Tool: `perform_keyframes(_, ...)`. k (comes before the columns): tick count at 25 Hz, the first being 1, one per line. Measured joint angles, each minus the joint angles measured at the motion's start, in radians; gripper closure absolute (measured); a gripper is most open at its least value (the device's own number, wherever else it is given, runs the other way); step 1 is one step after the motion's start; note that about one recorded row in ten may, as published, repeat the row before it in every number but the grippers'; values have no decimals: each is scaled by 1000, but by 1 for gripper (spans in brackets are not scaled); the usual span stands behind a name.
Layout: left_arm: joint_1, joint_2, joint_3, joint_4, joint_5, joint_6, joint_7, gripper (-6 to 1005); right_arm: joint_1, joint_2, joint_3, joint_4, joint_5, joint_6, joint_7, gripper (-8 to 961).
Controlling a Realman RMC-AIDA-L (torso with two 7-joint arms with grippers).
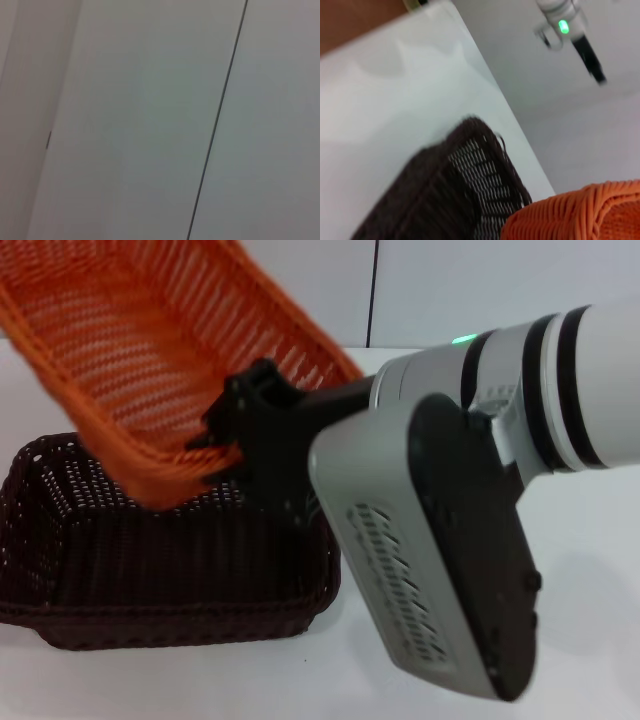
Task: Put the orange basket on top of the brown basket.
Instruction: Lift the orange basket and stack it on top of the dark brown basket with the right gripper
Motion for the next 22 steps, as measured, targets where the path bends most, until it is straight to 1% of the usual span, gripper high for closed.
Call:
perform_keyframes(1,0,0,0,1,-7,0,0,486,-8,-2,10,-11,59,9,-57,780)
perform_keyframes(3,-1,0,0,3,-24,0,0,486,-14,-2,12,-12,80,17,-83,781)
perform_keyframes(5,-1,1,0,3,-36,-1,0,486,-39,-3,31,-25,159,58,-208,781)
perform_keyframes(6,-1,1,0,3,-45,-1,0,486,-46,-2,42,-33,184,72,-250,781)
perform_keyframes(7,-1,0,0,3,-49,-2,0,486,-46,-2,42,-33,184,72,-250,781)
perform_keyframes(8,-1,0,0,3,-49,-2,0,486,-51,-2,63,-49,216,91,-309,781)
perform_keyframes(9,-1,-1,0,3,-58,-5,0,486,-52,-2,105,-79,268,121,-392,781)
perform_keyframes(10,-1,-1,0,3,-58,-5,0,486,-52,-2,105,-79,268,121,-392,781)
perform_keyframes(12,-1,-14,0,3,-89,-21,0,486,-31,-3,177,-136,334,176,-489,781)
perform_keyframes(13,-1,-18,0,3,-99,-27,0,486,-31,-3,177,-136,334,176,-489,781)
perform_keyframes(14,-1,-18,0,3,-99,-27,0,486,-3,-4,230,-190,390,229,-561,781)
perform_keyframes(15,-1,-18,0,3,-99,-27,0,486,-3,-4,230,-190,390,229,-561,781)
perform_keyframes(18,4,-54,0,10,-165,-52,0,486,54,-7,317,-317,490,310,-674,780)
perform_keyframes(19,4,-55,0,10,-166,-53,0,486,110,-11,373,-429,545,383,-731,780)
perform_keyframes(20,4,-55,0,10,-166,-53,0,486,110,-11,373,-429,545,383,-731,780)
perform_keyframes(21,9,-75,0,17,-190,-64,1,486,134,-13,397,-473,560,413,-747,780)
perform_keyframes(22,11,-81,0,18,-197,-66,2,486,170,-16,442,-546,569,465,-773,780)
